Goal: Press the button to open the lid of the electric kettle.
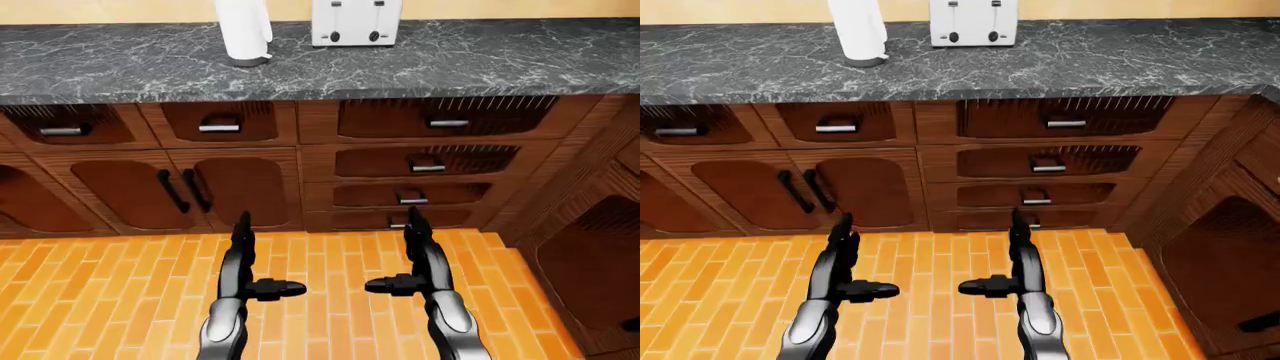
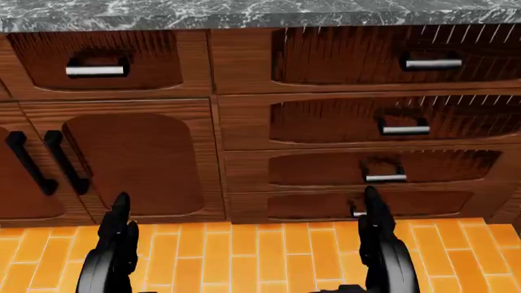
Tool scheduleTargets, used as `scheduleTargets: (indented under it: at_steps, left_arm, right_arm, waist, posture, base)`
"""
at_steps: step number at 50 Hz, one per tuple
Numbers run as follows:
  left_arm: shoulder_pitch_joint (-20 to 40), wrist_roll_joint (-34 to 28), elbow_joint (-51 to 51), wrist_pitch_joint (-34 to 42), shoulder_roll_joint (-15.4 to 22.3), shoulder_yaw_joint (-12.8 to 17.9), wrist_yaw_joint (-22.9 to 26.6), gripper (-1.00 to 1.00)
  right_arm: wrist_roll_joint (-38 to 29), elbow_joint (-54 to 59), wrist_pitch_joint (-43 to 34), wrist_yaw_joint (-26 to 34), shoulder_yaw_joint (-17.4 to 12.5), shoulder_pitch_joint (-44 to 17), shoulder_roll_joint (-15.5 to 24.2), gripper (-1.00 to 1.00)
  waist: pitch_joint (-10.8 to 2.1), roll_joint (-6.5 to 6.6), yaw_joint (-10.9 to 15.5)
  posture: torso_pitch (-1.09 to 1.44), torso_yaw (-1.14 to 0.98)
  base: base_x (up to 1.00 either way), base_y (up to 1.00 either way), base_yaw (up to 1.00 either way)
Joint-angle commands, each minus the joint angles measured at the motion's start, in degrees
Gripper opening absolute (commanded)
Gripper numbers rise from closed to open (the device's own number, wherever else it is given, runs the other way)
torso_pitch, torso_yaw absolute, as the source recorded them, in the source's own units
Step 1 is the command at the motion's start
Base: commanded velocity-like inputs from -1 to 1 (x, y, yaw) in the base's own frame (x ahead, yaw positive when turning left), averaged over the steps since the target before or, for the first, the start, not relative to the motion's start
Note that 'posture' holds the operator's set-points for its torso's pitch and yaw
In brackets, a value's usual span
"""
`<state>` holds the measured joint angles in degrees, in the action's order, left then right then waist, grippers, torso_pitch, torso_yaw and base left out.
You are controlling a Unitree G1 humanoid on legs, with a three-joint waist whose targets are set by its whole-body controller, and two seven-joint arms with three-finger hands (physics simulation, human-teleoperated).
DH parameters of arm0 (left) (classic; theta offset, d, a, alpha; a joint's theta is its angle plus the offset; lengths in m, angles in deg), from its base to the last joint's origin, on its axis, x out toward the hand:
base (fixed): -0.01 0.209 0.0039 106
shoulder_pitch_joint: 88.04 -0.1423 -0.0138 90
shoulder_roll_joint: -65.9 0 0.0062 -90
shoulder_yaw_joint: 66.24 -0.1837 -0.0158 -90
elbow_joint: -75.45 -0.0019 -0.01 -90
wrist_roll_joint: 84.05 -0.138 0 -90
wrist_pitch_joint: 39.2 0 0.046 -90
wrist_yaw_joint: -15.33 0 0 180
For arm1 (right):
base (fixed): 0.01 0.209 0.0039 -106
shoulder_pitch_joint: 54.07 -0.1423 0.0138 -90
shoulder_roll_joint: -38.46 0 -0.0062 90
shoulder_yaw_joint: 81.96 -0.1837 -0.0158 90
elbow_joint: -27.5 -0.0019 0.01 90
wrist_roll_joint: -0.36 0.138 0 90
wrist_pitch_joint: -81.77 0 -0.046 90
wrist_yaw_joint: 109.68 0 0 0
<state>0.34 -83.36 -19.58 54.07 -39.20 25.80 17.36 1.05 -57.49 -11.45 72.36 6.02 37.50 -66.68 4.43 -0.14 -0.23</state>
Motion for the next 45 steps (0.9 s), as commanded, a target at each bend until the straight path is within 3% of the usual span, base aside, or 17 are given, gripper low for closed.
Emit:
scheduleTargets:
  at_steps: [1,3,4,5,7,8,23,27,30,32,34,39,41,43,45]
  left_arm:
    - [1.64,0.35,4.86,-3.37,0.15,0.08,0.11,1.00]
    - [1.60,0.34,4.91,-3.33,0.12,0.05,0.11,1.00]
    - [1.67,0.33,4.83,-3.37,0.14,0.07,0.09,1.00]
    - [1.72,0.34,4.77,-3.40,0.15,0.11,0.07,1.00]
    - [1.68,0.33,4.87,-3.34,0.16,0.10,0.06,1.00]
    - [1.74,0.37,4.77,-3.36,0.17,0.13,0.09,1.00]
    - [0.23,0.38,8.45,-1.34,-0.06,-0.28,0.16,1.00]
    - [0.04,1.96,13.98,2.68,0.41,1.27,0.05,1.00]
    - [0.46,0.63,18.11,4.80,0.99,2.02,-0.64,1.00]
    - [0.85,2.85,23.74,10.36,1.25,3.04,0.26,1.00]
    - [0.86,0.35,27.36,11.56,1.94,2.48,0.71,1.00]
    - [1.20,0.23,36.47,19.24,1.45,2.79,2.07,1.00]
    - [4.69,2.48,43.97,28.16,1.32,5.01,0.84,1.00]
    - [7.33,2.15,47.10,31.77,3.18,5.14,1.05,1.00]
    - [12.62,6.93,53.70,43.78,3.81,9.38,0.91,1.00]
  right_arm:
    - [0.42,-4.63,3.05,0.06,-0.23,-1.84,0.25,1.00]
    - [0.48,-4.24,3.31,0.12,-0.31,-1.99,0.30,1.00]
    - [0.49,-3.73,3.52,0.15,-0.36,-2.19,0.33,1.00]
    - [0.49,-3.97,3.40,0.13,-0.32,-2.13,0.30,1.00]
    - [0.43,-3.96,3.41,0.10,-0.28,-2.10,0.30,1.00]
    - [0.51,-4.07,3.29,0.12,-0.30,-2.07,0.29,1.00]
    - [0.62,-5.26,2.27,0.16,-0.16,-1.66,0.15,1.00]
    - [-2.03,-7.21,2.21,-1.15,0.40,-1.62,0.26,1.00]
    - [-1.75,-14.10,-2.23,-1.13,1.00,-0.80,-0.15,1.00]
    - [-2.60,-20.12,-5.92,-1.68,1.86,-0.72,-0.38,1.00]
    - [-3.22,-25.66,-10.55,-2.33,2.70,-0.68,-0.85,1.00]
    - [-2.42,-41.93,-25.99,-3.67,5.34,-2.56,-1.91,1.00]
    - [-3.07,-47.94,-32.59,-4.80,6.45,-4.64,-2.05,1.00]
    - [-4.03,-51.33,-36.68,-5.27,7.58,-6.36,-1.79,1.00]
    - [-7.85,-53.40,-42.41,-6.78,8.01,-10.84,-1.16,1.00]
  waist:
    - [-0.05,-0.45,-0.12]
    - [-3.53,-0.06,0.43]
    - [-2.97,-0.06,0.43]
    - [-0.96,-0.36,0.36]
    - [-3.99,-0.45,0.41]
    - [-4.29,-0.44,0.45]
    - [-5.21,-0.21,0.44]
    - [-5.21,-0.16,0.40]
    - [-5.16,-0.13,0.40]
    - [-5.03,-0.08,0.44]
    - [-4.97,0.03,0.44]
    - [-4.89,0.09,0.60]
    - [-4.99,0.12,0.57]
    - [-4.91,0.13,0.58]
    - [-4.68,0.14,0.54]
  posture:
    - [0.00,0.00]
    - [0.00,0.00]
    - [0.00,0.00]
    - [0.00,0.00]
    - [0.00,0.00]
    - [0.00,0.00]
    - [0.00,0.00]
    - [0.00,0.00]
    - [0.00,0.00]
    - [0.00,0.00]
    - [0.00,0.00]
    - [0.00,0.00]
    - [0.00,0.00]
    - [0.00,0.00]
    - [0.00,0.00]
  base:
    - [0.00,0.00,0.00]
    - [0.00,0.00,0.00]
    - [0.00,0.00,0.00]
    - [0.00,0.00,0.00]
    - [0.00,0.00,0.00]
    - [0.00,0.00,0.00]
    - [0.00,0.00,0.00]
    - [0.00,0.00,0.00]
    - [0.00,0.00,0.00]
    - [0.00,0.00,0.00]
    - [0.00,0.00,0.00]
    - [0.00,0.00,0.00]
    - [0.00,0.00,0.00]
    - [0.00,0.00,0.00]
    - [0.00,0.00,0.00]
